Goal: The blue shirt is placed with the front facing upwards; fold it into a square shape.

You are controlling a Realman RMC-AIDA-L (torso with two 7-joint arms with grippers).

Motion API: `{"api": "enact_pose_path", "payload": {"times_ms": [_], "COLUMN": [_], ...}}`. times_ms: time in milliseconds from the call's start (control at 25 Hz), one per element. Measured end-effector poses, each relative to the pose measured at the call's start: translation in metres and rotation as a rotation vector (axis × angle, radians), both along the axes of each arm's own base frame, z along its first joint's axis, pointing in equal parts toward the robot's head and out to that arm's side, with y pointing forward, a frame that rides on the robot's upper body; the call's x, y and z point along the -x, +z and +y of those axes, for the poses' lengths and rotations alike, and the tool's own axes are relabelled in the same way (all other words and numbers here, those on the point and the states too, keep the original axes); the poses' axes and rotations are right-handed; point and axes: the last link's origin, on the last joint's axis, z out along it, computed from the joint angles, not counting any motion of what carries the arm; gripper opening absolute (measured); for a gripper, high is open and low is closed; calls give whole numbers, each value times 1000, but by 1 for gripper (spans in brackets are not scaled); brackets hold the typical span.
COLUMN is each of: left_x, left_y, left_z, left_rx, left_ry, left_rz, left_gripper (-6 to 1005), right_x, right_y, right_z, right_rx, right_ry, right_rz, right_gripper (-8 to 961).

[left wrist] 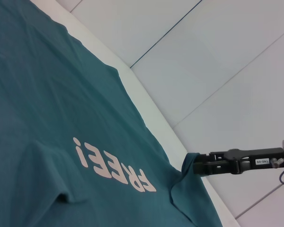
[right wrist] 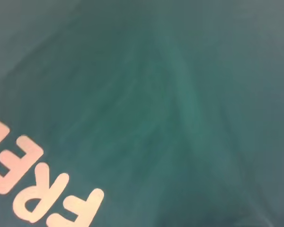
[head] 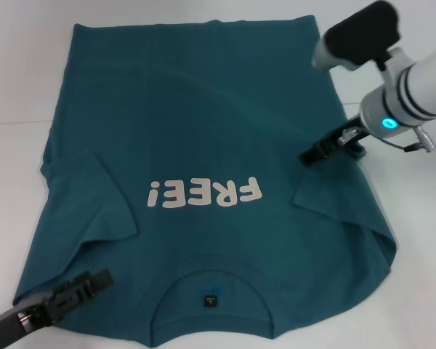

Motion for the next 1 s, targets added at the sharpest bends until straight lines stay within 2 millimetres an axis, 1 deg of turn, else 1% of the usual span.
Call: {"api": "enact_pose_path", "payload": {"times_ms": [160, 280, 440, 560, 680, 840, 920, 1000], "left_x": [0, 0, 0, -1, -2, -3, -3, -3], "left_y": [0, 0, 0, 0, -2, -2, -2, -3], "left_z": [0, 0, 0, 1, 2, 2, 2, 2], "left_rx": [0, 0, -1, 0, 4, 5, 4, 5], "left_ry": [1, 1, 1, -1, -4, -5, -5, -5], "left_rz": [0, 0, 0, -3, -9, -10, -9, -9], "left_gripper": [766, 765, 765, 765, 765, 765, 766, 766], "right_x": [-15, -28, -37, -49, -59, -62, -62, -61], "right_y": [8, 15, 27, 34, 38, 38, 34, 26], "right_z": [-8, -19, -35, -40, -38, -30, -25, -21], "right_rx": [-5, 15, 69, 60, 5, -73, -110, -127], "right_ry": [-75, -134, -183, -212, -229, -223, -214, -212], "right_rz": [90, 178, 328, 334, 323, 325, 329, 331], "right_gripper": [840, 840, 840, 841, 841, 841, 841, 841]}}
